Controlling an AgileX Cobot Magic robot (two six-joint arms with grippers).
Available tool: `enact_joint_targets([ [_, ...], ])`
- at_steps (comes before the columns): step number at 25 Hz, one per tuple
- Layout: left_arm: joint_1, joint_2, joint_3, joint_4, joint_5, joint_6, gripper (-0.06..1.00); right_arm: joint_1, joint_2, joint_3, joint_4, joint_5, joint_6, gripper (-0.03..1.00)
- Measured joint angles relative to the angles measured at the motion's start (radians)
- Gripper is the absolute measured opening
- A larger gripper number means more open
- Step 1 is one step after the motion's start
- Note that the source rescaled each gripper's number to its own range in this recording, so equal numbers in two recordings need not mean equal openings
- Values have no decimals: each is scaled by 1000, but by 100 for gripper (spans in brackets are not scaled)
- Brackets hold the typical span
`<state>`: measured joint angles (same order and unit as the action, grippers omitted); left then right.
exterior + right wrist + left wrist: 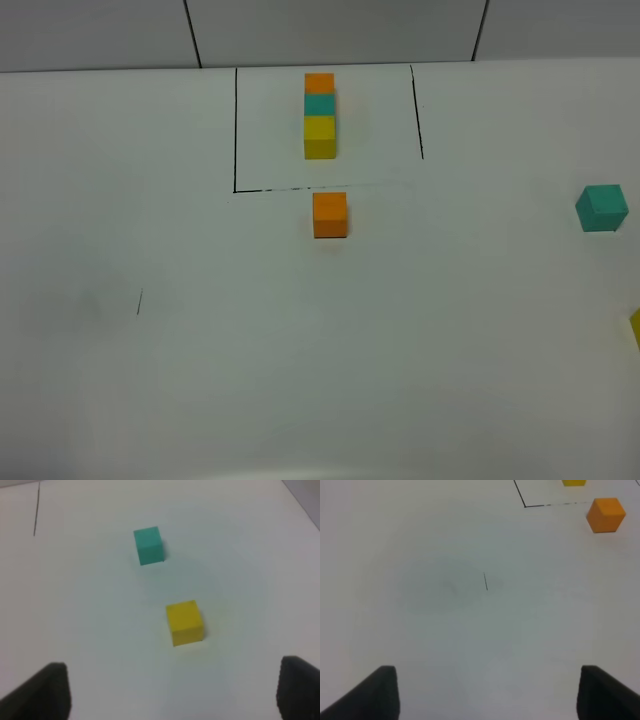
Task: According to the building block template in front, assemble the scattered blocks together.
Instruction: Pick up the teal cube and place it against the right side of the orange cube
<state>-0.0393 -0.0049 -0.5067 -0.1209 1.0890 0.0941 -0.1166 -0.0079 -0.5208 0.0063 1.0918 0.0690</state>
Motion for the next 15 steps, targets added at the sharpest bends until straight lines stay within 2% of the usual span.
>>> enact_joint_targets([
  [15,10,1,0,0,0,0,62,0,0,0,0,0,0,70],
])
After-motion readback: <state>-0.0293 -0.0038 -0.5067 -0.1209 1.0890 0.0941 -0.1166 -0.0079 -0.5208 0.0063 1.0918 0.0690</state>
